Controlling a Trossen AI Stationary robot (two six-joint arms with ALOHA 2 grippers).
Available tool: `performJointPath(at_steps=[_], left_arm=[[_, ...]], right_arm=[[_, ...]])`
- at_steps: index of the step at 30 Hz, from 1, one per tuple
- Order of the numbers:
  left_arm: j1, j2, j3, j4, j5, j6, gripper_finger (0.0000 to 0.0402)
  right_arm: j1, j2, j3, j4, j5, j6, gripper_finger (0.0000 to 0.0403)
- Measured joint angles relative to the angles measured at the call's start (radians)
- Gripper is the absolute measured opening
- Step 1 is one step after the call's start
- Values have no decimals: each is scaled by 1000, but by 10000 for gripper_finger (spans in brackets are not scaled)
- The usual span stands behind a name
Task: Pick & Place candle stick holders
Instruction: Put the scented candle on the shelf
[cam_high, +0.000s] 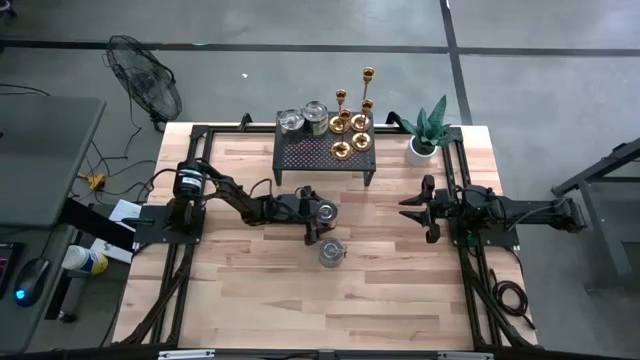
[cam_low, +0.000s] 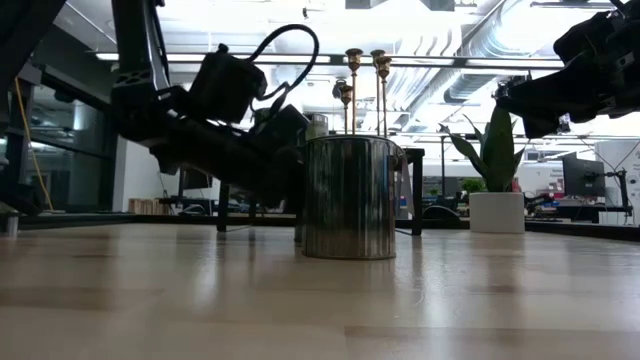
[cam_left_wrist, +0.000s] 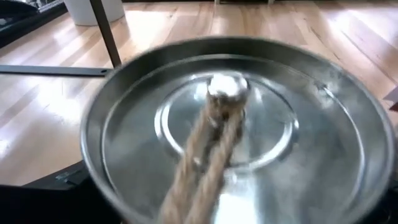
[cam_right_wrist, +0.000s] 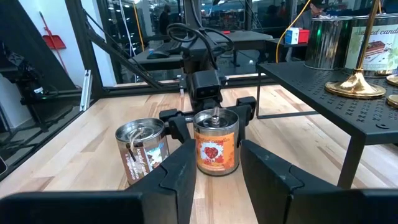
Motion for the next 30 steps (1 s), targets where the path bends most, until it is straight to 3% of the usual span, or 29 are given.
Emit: performJointPath(at_steps=[18,26,30], left_arm=[[0,31,30,7,-4,-11,398],[0,53,31,58,-4,-11,353],[0,53,31,59,-5,-12,353]], right_arm=[[0,0,0,0,0,0,117],[0,0,0,0,0,0,117],[0,0,0,0,0,0,117]])
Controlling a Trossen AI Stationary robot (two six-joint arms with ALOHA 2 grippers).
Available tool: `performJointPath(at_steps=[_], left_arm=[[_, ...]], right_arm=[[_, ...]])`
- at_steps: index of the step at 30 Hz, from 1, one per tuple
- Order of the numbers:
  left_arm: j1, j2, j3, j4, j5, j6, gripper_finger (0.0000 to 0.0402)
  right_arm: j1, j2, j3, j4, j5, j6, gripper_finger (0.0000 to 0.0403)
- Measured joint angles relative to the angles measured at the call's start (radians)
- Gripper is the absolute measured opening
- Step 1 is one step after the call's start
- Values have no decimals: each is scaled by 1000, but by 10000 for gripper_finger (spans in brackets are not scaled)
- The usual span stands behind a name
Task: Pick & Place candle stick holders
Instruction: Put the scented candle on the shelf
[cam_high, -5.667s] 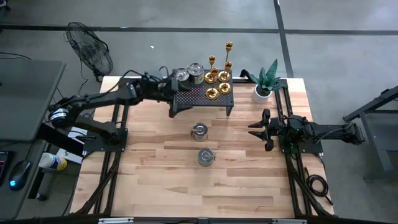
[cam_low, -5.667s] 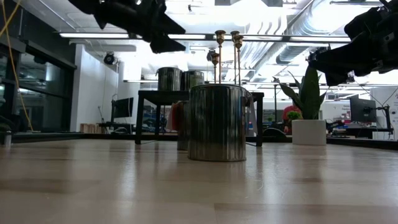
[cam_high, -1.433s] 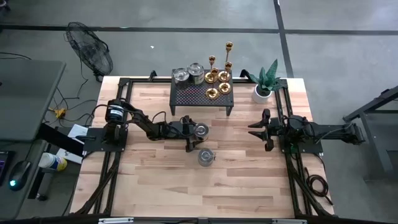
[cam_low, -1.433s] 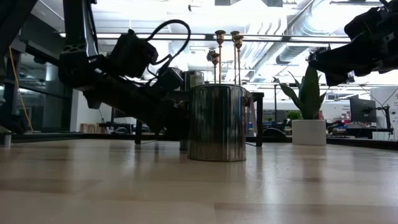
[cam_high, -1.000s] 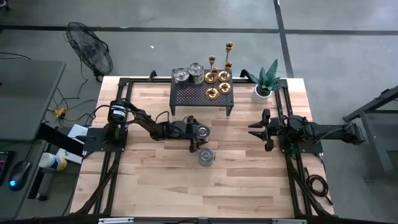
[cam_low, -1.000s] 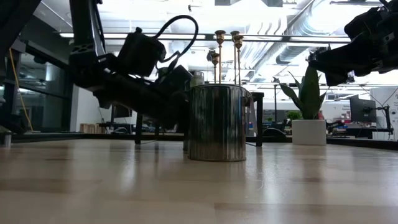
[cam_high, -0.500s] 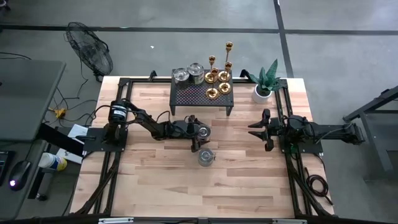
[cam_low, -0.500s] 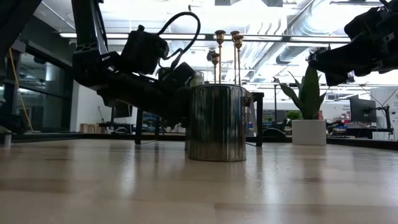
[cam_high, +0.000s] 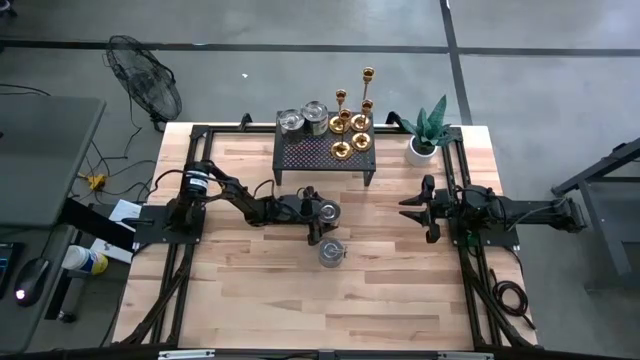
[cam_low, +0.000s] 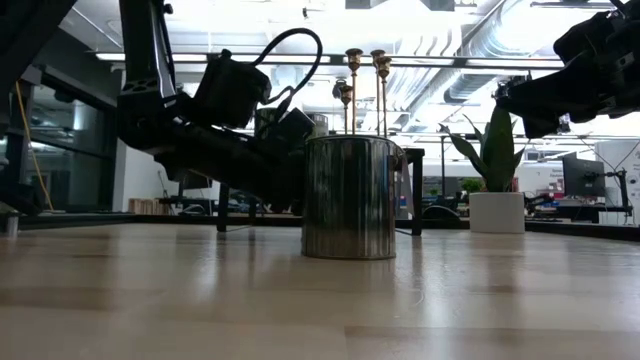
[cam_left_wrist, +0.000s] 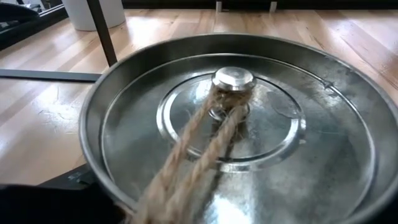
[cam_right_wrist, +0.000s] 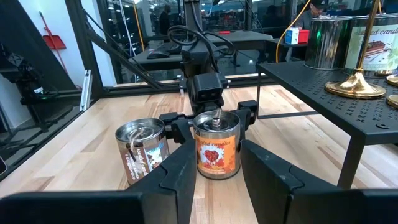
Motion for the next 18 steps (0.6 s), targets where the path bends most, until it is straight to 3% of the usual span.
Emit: performJointPath(at_steps=[5,18], left_arm=[[0,0,0,0,0,0,370],[0,0,0,2,-7,0,351]], right_arm=[[0,0,0,0,0,0,117],[0,0,0,0,0,0,117]])
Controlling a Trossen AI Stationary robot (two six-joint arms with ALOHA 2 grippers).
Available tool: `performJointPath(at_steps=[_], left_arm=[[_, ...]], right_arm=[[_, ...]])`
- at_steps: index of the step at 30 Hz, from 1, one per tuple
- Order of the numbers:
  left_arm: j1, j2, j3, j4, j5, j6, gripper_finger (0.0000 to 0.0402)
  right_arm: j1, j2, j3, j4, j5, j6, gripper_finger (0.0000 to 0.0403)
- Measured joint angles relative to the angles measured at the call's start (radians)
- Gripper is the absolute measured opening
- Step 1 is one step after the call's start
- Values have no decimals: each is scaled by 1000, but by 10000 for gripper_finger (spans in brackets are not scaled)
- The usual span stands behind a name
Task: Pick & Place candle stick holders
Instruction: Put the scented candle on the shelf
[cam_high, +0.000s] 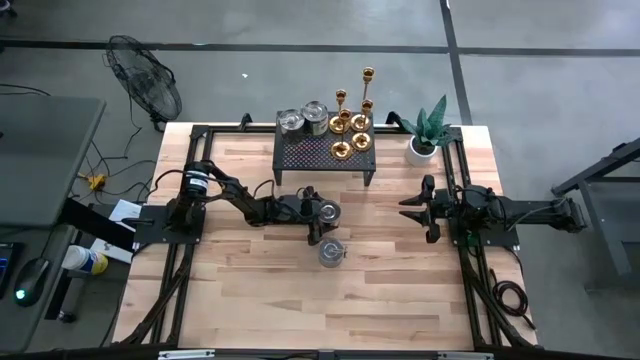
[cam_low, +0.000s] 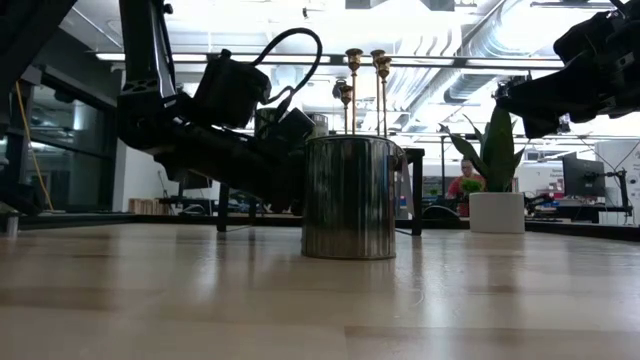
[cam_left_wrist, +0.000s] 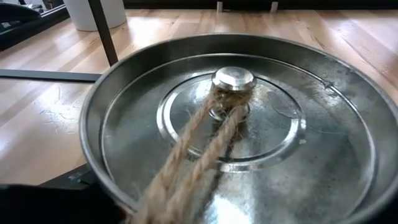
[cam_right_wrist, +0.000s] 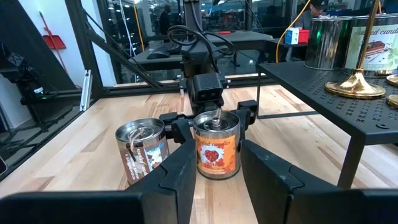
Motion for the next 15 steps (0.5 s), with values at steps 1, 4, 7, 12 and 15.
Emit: performJointPath(at_steps=[1,4,7,12,15], left_arm=[[0,0,0,0,-3,0,351],[0,0,0,0,-5,0,351],[0,0,0,0,-5,0,351],[0,0,0,3,-7,0,352],[0,0,-1,13,-16,1,352]], right_arm=[[0,0,0,0,0,0,117],[0,0,0,0,0,0,117],[0,0,0,0,0,0,117],[0,0,0,0,0,0,117],[0,0,0,0,0,0,117]])
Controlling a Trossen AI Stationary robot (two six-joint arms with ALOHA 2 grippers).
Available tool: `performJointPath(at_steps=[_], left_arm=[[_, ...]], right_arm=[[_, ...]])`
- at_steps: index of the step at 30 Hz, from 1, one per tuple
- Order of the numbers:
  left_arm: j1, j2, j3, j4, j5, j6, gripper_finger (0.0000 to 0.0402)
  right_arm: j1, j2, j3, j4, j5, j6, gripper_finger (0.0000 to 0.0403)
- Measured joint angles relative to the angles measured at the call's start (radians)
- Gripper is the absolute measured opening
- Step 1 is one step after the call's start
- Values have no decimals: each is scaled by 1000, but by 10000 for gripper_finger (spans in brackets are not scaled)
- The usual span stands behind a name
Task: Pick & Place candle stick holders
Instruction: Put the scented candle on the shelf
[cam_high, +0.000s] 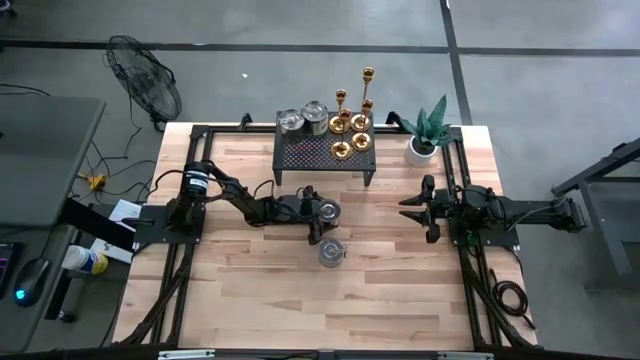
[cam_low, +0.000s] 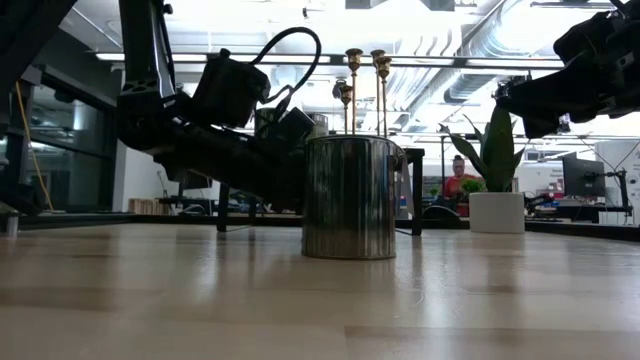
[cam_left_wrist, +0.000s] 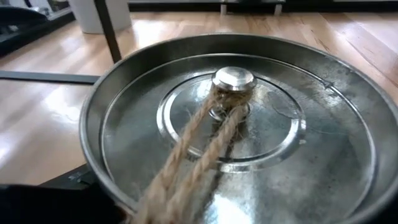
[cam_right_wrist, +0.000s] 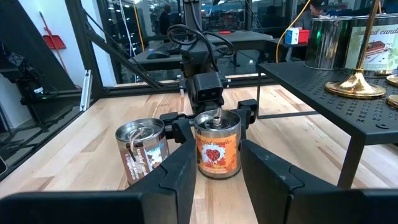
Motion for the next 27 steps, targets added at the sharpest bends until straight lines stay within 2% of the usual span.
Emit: performJointPath(at_steps=[4,12,27], left_arm=[[0,0,0,6,-34,0,352],[0,-34,-1,-11,-39,1,353],[0,-281,-5,-248,-45,1,353]], right_arm=[[0,0,0,0,0,0,117],[0,0,0,0,0,0,117],[0,0,0,0,0,0,117]])
